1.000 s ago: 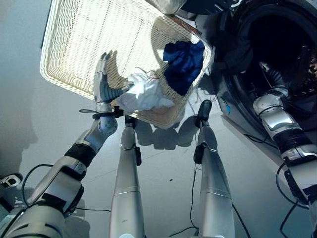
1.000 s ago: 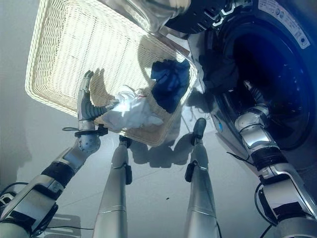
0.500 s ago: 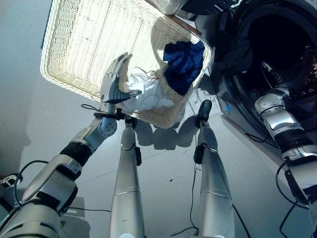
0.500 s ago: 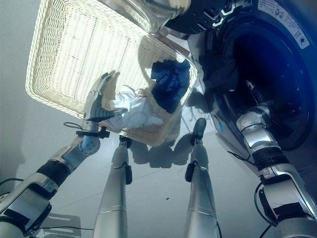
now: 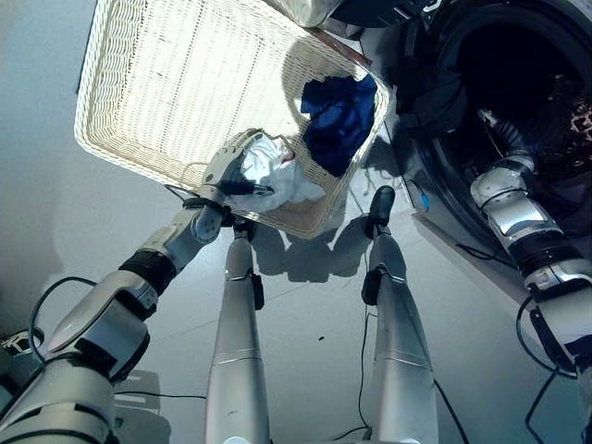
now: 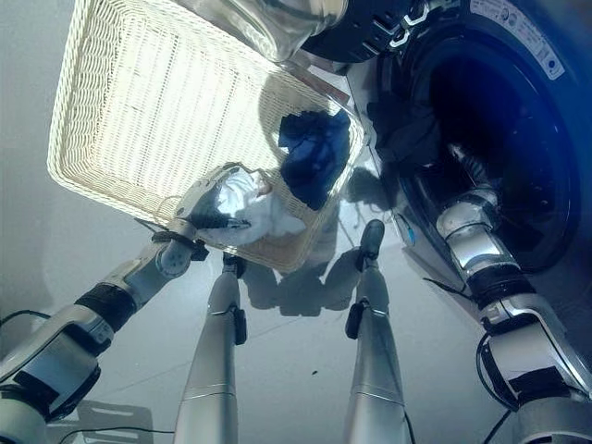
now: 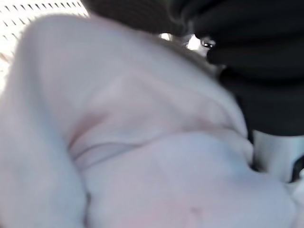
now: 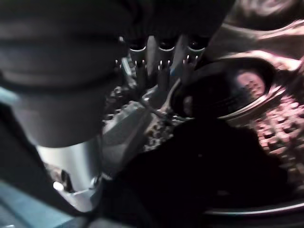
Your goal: Put the clothes into the washing machine.
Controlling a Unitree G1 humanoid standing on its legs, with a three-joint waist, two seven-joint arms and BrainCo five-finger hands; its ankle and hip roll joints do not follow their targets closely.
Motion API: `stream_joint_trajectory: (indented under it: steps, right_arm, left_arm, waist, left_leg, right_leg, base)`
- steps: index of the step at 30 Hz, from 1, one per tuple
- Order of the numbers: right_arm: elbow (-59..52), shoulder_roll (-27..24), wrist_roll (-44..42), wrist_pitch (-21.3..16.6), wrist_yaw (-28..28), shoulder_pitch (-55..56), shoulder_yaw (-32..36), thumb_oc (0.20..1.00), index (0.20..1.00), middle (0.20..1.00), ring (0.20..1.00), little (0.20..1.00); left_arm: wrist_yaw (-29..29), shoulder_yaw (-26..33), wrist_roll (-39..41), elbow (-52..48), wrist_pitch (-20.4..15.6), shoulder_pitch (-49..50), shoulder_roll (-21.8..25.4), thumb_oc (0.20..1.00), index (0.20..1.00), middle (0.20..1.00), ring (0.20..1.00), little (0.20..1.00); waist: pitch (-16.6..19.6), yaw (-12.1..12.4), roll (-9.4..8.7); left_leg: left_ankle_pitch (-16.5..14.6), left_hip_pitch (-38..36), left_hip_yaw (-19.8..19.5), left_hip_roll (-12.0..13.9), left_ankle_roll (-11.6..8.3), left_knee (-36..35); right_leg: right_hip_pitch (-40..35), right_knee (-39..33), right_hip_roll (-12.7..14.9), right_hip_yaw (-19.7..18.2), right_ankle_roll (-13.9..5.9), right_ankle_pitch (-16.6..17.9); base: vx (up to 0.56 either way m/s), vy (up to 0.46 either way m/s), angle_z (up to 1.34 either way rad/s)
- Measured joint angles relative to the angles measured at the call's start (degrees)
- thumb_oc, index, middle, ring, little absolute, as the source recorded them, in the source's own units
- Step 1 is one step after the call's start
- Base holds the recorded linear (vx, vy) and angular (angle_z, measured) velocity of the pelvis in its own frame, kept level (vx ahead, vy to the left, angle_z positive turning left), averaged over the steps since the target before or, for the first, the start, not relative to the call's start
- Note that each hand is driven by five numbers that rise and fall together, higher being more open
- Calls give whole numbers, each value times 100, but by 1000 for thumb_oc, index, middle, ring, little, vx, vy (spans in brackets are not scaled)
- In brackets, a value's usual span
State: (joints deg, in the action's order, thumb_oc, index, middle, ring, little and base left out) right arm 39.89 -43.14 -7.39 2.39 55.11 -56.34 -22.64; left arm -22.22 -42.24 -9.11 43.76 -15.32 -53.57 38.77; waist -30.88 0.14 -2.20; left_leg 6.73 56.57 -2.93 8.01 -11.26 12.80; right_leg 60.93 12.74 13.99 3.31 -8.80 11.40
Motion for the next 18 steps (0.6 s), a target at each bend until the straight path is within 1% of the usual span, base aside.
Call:
stream_joint_trajectory:
  steps: [1,3,5,10,11,14,18]
  right_arm:
    - [9,-1,0,0,-1,-21,0,1000,1000,1000,1000,1000]
    - [26,-1,0,2,-2,-13,-4,1000,1000,1000,1000,1000]
    - [22,2,0,5,-19,-33,-60,1000,1000,1000,1000,1000]
    - [15,-2,0,9,-83,-109,-61,1000,1000,1000,1000,1000]
    - [11,-5,0,7,-94,-111,-57,1000,1000,1000,1000,1000]
    - [-14,3,0,8,-106,-104,-57,1000,1000,1000,1000,1000]
    - [-104,28,-1,-3,-122,-69,-57,1000,1000,1000,1000,1000]
  left_arm:
    - [52,1,80,0,0,-31,1,200,200,200,200,200]
    - [155,10,193,10,30,-164,35,200,200,200,200,200]
    - [422,11,358,88,94,-372,51,200,200,200,200,200]
    - [548,27,443,330,165,-551,59,200,200,200,200,200]
    - [651,13,442,449,241,-568,21,200,200,200,200,200]
    - [762,-50,442,651,314,-441,-62,200,200,200,200,200]
    - [762,-141,550,658,284,-207,-102,200,200,200,200,200]
  waist:
    - [1,14,-1]
    - [2,37,-1]
    - [2,23,-1]
    - [3,-106,0]
    - [3,-153,1]
    - [2,-222,1]
    - [3,-212,3]
  left_leg:
    - [0,0,3,-1,0,1]
    - [0,5,18,-2,1,2]
    - [0,7,40,-3,-1,2]
    - [10,-4,61,-3,-19,8]
    - [9,-4,64,-3,-19,6]
    - [9,-9,71,-3,-19,6]
    - [8,-59,131,-1,-19,5]
  right_leg:
    - [3,2,-1,-7,0,3]
    - [21,4,-2,-25,-2,6]
    - [36,0,-3,-47,-2,11]
    - [36,-3,-7,-59,28,36]
    - [36,-4,-7,-61,29,36]
    - [37,-3,-7,-64,33,40]
    - [37,-4,-14,-128,7,23]
  base:
    - [0,0,0]
    - [0,0,0]
    - [0,0,0]
    - [0,0,0]
    - [0,0,0]
    - [0,0,0]
    - [-1,1,-2]
